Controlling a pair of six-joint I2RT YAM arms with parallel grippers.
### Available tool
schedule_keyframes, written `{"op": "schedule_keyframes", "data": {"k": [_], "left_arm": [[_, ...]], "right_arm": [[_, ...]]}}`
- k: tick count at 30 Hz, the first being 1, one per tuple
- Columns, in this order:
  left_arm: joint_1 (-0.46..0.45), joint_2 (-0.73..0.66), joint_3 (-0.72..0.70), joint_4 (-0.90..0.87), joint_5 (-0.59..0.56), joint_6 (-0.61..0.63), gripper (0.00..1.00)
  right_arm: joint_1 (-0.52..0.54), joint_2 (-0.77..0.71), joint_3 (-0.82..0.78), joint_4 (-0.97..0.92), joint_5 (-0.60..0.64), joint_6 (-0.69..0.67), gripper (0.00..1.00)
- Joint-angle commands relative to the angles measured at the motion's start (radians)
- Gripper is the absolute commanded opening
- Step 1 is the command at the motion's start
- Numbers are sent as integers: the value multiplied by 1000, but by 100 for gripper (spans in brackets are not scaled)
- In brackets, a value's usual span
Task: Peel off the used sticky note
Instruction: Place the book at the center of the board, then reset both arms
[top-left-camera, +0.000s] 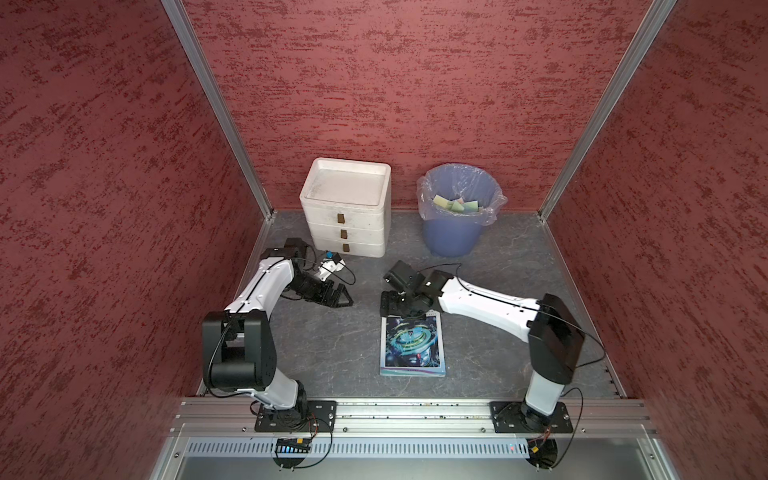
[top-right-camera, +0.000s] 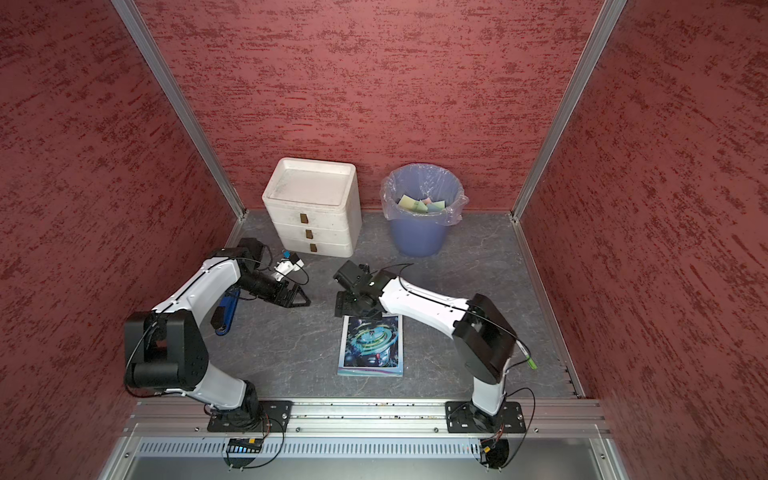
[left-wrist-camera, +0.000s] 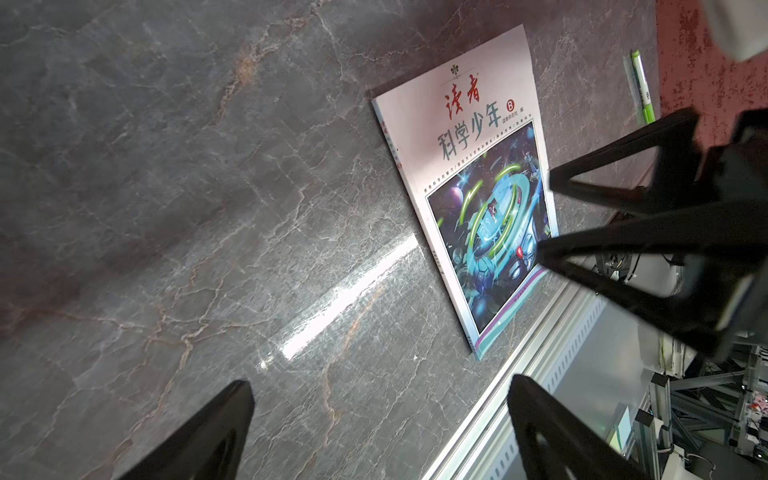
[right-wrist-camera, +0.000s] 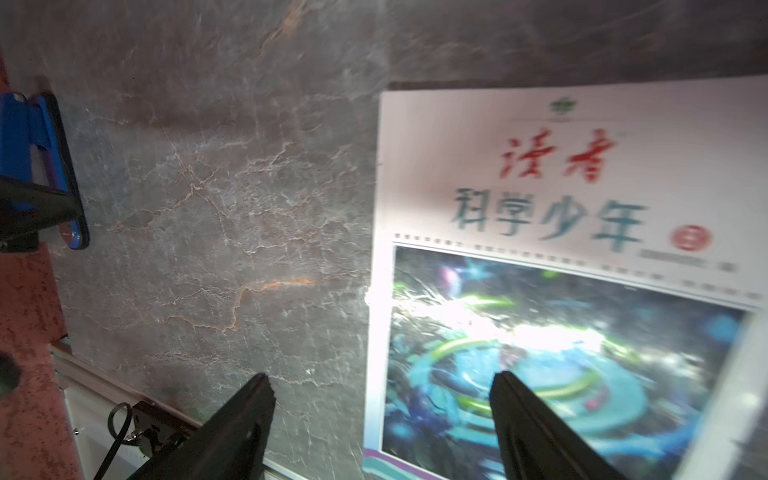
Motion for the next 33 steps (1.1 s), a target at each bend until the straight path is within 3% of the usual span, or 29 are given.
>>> {"op": "schedule_keyframes", "data": {"k": [1,5,10,18,24,28,33], "left_arm": [[12,-21,-13,41,-1,-12,100],[31,-16,-13,80,-2,-42,100],[62,-10,-13,122,-2,-71,100],[79,-2,-26,138,-4,-69,100],[83,15,-24,169,-19,-86,100],[86,24,-18,224,-36,-114,100],[96,4,-54,397,-60,-210,100]], "right_arm": [[-86,-95,-175,93,-38,-4,86],[-132,-143,-328,180,-67,9,87],[-134,-93,-395,264,-104,38,86],[-124,-78,-356,285,-136,33,85],[-137,-147,-290,99,-44,-21,87],[-209,-273,-311,16,35,-62,89],[-397,-437,-300,-40,118,-208,94]]}}
